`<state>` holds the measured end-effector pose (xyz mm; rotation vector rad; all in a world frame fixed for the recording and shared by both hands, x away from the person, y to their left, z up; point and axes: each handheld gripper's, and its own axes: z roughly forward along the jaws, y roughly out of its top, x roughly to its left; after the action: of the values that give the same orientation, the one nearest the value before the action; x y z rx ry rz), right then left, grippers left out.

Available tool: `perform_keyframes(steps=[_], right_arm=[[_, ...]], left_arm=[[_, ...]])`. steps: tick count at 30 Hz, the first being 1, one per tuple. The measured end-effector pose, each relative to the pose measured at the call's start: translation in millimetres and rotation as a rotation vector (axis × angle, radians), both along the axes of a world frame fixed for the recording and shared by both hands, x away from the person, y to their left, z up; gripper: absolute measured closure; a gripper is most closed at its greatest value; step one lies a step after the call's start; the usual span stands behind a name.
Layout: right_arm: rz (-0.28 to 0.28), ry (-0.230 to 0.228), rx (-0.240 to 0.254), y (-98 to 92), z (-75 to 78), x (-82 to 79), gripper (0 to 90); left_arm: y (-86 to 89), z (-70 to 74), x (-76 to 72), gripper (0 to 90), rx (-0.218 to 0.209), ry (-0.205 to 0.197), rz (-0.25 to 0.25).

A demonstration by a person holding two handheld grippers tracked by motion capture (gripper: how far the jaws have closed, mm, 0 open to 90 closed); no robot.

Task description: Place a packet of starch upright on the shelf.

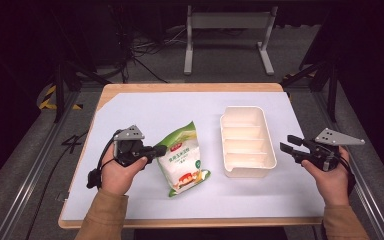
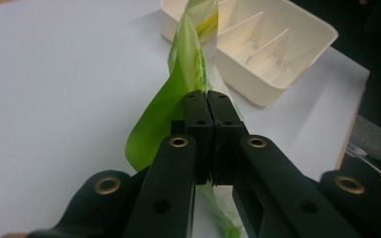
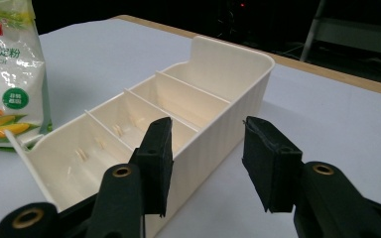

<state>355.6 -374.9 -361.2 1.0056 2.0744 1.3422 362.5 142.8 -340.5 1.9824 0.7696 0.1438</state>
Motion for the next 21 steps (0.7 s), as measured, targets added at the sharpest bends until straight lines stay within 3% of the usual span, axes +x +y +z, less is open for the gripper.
perform_keyframes(steps=[7,11,21], right_arm=[[0.1,-0.034,0.004,25.4,13.5,-5.2,54.6],[0.191,-0.029,0.075,44.3,21.0,-8.2,54.2],[0.394,-0.042,-0.007,116.4,31.9,-16.8,49.4]], left_arm=[[-8.0,21.1,-18.7,89.1,0.009,-0.071,-0.038],[-8.6,28.6,-25.0,89.2,0.011,-0.099,-0.049],[-11.6,41.9,-39.3,89.6,0.003,-0.145,-0.073]])
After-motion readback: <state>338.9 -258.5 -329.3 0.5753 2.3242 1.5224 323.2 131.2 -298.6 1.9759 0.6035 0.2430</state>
